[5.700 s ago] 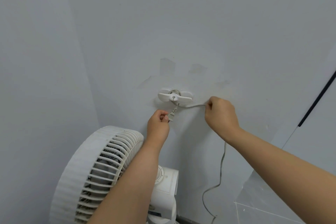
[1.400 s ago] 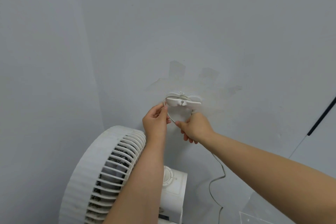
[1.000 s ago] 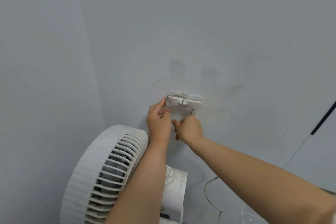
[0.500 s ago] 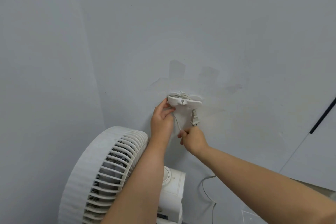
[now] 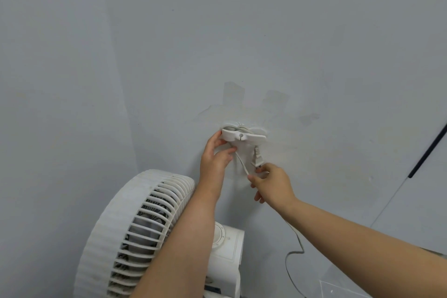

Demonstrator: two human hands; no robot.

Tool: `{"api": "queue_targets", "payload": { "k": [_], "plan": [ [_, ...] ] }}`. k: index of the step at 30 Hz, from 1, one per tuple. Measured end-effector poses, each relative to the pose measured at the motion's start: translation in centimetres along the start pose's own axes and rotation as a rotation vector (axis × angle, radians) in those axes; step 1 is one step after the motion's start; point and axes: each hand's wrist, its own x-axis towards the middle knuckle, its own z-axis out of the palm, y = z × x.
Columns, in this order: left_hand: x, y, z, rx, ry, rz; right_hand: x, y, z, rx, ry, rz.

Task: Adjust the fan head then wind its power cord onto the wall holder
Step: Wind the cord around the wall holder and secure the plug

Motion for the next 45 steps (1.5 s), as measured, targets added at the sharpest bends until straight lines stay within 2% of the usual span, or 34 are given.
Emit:
{"api": "queue_targets", "payload": {
  "k": [3, 10, 22, 29, 33, 37, 42, 45],
  "plan": [
    [0.0, 0.3, 0.1, -0.066, -0.033, -0.029, -0.5, 0.0, -0.2, 0.043, -0.015, -0.042],
    [-0.6, 0.1, 0.7, 0.112, -0.096, 0.080, -0.5, -0.5, -0.8, 0.003, -0.010, -0.101],
    [-0.1, 0.1, 0.7, 0.239, 0.028, 0.193, 0.3, -0.6, -1.1, -0.137, -0.010, -0.125],
    [0.7, -1.0, 0.9, 0.360, 0.016, 0.173, 0.3, -0.2, -0.9, -0.268, -0.049, -0.197],
    [0.9, -1.0, 0.8, 0.348, 0.113, 0.192, 0.6, -0.2, -1.2, -0.270, -0.039, -0.191],
    [0.7, -0.8, 1.0, 0.316, 0.119, 0.222, 0.7, -0.3, -2.0, -0.331, -0.001, -0.227],
    [0.4, -0.5, 1.0, 0.141, 0.109, 0.196, 0.3, 0.5, -2.8, -0.576, 0.051, -0.451],
    [0.1, -0.6, 1.2, 0.030, 0.091, 0.144, 0.1, 0.8, -2.7, -0.631, 0.051, -0.575]
  ]
}}
